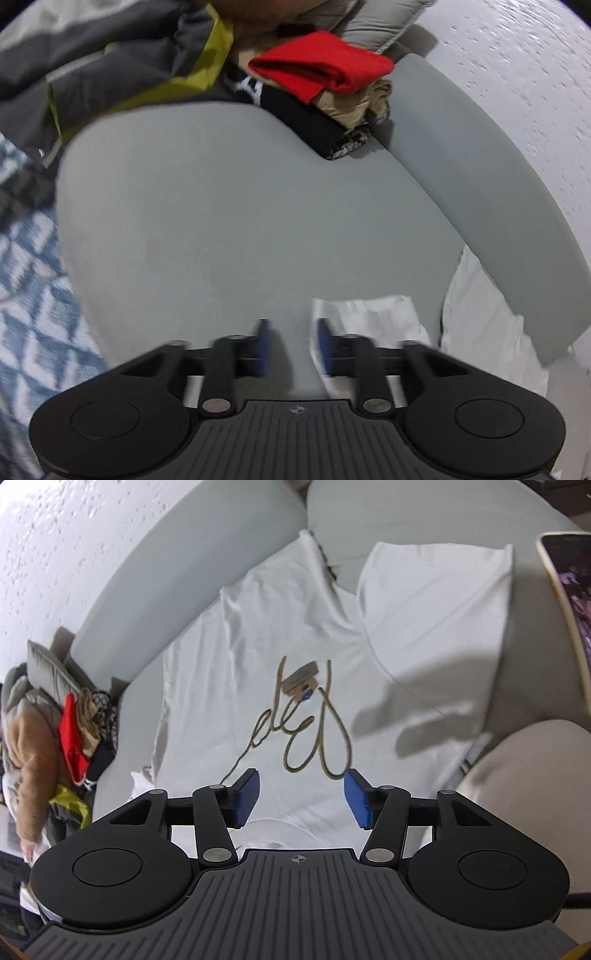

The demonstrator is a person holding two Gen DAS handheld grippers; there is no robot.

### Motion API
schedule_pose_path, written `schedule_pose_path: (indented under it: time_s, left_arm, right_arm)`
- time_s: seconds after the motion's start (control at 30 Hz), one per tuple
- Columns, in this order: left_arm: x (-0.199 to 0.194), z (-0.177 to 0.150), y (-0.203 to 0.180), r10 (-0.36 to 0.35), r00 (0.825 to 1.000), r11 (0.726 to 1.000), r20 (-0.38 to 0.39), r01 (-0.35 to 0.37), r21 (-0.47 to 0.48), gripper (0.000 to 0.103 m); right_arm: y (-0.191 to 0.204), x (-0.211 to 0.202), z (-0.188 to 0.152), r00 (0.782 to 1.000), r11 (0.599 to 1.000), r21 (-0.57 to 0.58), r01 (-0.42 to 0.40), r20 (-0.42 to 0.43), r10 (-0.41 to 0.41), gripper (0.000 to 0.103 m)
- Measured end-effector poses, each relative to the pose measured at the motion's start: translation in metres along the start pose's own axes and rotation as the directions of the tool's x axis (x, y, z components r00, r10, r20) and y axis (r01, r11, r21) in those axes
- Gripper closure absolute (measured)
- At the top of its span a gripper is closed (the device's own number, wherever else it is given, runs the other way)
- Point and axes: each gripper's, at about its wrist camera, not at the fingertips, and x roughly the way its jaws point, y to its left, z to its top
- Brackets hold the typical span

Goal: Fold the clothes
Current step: 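Pull the sleeve outward with the left gripper to spread the T-shirt flat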

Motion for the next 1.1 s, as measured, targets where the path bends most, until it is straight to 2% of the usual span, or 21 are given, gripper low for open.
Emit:
schedule_pose_path:
  time_s: [0.07, 0.13, 0.2, 0.23, 0.27, 0.3, 0.33, 0.4, 0.47, 0.57, 0.6, 0.67, 0.77, 0.8, 0.9, 0.97, 1.0, 1.03, 1.1]
  left_arm:
    - [-0.017, -0.014, -0.022, -0.076, 0.997, 0.993, -0.021, 0.078, 0.089, 0.066]
    - [-0.031, -0.031, -0.047, -0.161, 0.985, 0.968, -0.068, 0.171, 0.182, 0.066]
    - [-0.034, -0.056, -0.075, -0.237, 0.959, 0.924, -0.157, 0.272, 0.269, 0.067]
    - [-0.035, -0.07, -0.089, -0.267, 0.941, 0.895, -0.208, 0.322, 0.308, 0.069]
    - [-0.036, -0.086, -0.1, -0.285, 0.925, 0.867, -0.25, 0.36, 0.345, 0.07]
    - [-0.035, -0.101, -0.112, -0.286, 0.916, 0.841, -0.281, 0.381, 0.385, 0.07]
    - [-0.032, -0.114, -0.123, -0.27, 0.915, 0.818, -0.301, 0.383, 0.43, 0.073]
    - [-0.024, -0.135, -0.14, -0.232, 0.923, 0.774, -0.307, 0.366, 0.516, 0.082]
    - [-0.022, -0.154, -0.15, -0.204, 0.933, 0.736, -0.298, 0.347, 0.581, 0.082]
    - [-0.01, -0.168, -0.153, -0.172, 0.932, 0.694, -0.32, 0.345, 0.632, 0.082]
    - [-0.008, -0.175, -0.151, -0.148, 0.932, 0.687, -0.33, 0.337, 0.643, 0.082]
    - [-0.008, -0.182, -0.146, -0.145, 0.936, 0.68, -0.321, 0.33, 0.655, 0.082]
    - [-0.009, -0.182, -0.139, -0.119, 0.929, 0.694, -0.351, 0.331, 0.639, 0.082]
    - [-0.011, -0.183, -0.138, -0.105, 0.924, 0.696, -0.369, 0.333, 0.637, 0.082]
    - [-0.017, -0.191, -0.136, -0.063, 0.916, 0.67, -0.396, 0.333, 0.664, 0.082]
    - [-0.018, -0.192, -0.137, -0.03, 0.899, 0.663, -0.436, 0.344, 0.665, 0.08]
    - [-0.018, -0.192, -0.137, -0.019, 0.885, 0.664, -0.466, 0.36, 0.656, 0.079]
    - [-0.02, -0.19, -0.137, -0.03, 0.873, 0.669, -0.487, 0.38, 0.639, 0.079]
    - [-0.03, -0.18, -0.138, -0.08, 0.871, 0.677, -0.484, 0.404, 0.616, 0.078]
  right_arm:
    - [-0.001, 0.002, -0.002, 1.0, 1.0, -0.009, 0.013, -0.009, -0.013, 0.045]
    - [-0.003, 0.004, -0.005, 1.0, 1.0, -0.018, 0.025, -0.017, -0.026, 0.046]
    - [0.004, 0.011, -0.008, 0.999, 0.996, -0.08, 0.041, -0.03, -0.044, 0.06]
    - [0.009, 0.015, -0.01, 0.998, 0.991, -0.122, 0.049, -0.033, -0.053, 0.078]
    - [0.015, 0.019, -0.012, 0.997, 0.984, -0.166, 0.067, -0.03, -0.073, 0.085]
    - [0.02, 0.023, -0.014, 0.995, 0.974, -0.208, 0.085, -0.027, -0.092, 0.085]
    - [0.022, 0.027, -0.014, 0.995, 0.969, -0.23, 0.094, -0.022, -0.101, 0.085]
    - [0.027, 0.034, -0.014, 0.993, 0.956, -0.273, 0.111, -0.013, -0.119, 0.082]
    - [0.03, 0.041, -0.014, 0.991, 0.942, -0.31, 0.126, 0.0, -0.133, 0.08]
    - [0.029, 0.052, -0.017, 0.988, 0.924, -0.355, 0.144, 0.007, -0.152, 0.071]
    - [0.028, 0.056, -0.02, 0.987, 0.919, -0.364, 0.151, -0.001, -0.162, 0.071]
    - [0.023, 0.064, -0.028, 0.978, 0.907, -0.384, 0.174, -0.037, -0.204, 0.071]
    - [0.019, 0.057, -0.043, 0.974, 0.888, -0.42, 0.188, -0.038, -0.225, 0.071]
    - [0.018, 0.055, -0.047, 0.969, 0.889, -0.417, 0.19, -0.067, -0.239, 0.071]
    - [0.004, 0.054, -0.056, 0.947, 0.917, -0.363, 0.167, -0.2, -0.251, 0.071]
    - [-0.003, 0.056, -0.062, 0.923, 0.943, -0.3, 0.145, -0.302, -0.238, 0.075]
    - [-0.004, 0.055, -0.064, 0.922, 0.949, -0.283, 0.139, -0.312, -0.229, 0.075]
    - [-0.001, 0.049, -0.062, 0.931, 0.952, -0.277, 0.128, -0.296, -0.212, 0.073]
    - [0.005, 0.038, -0.059, 0.948, 0.958, -0.266, 0.106, -0.264, -0.178, 0.064]
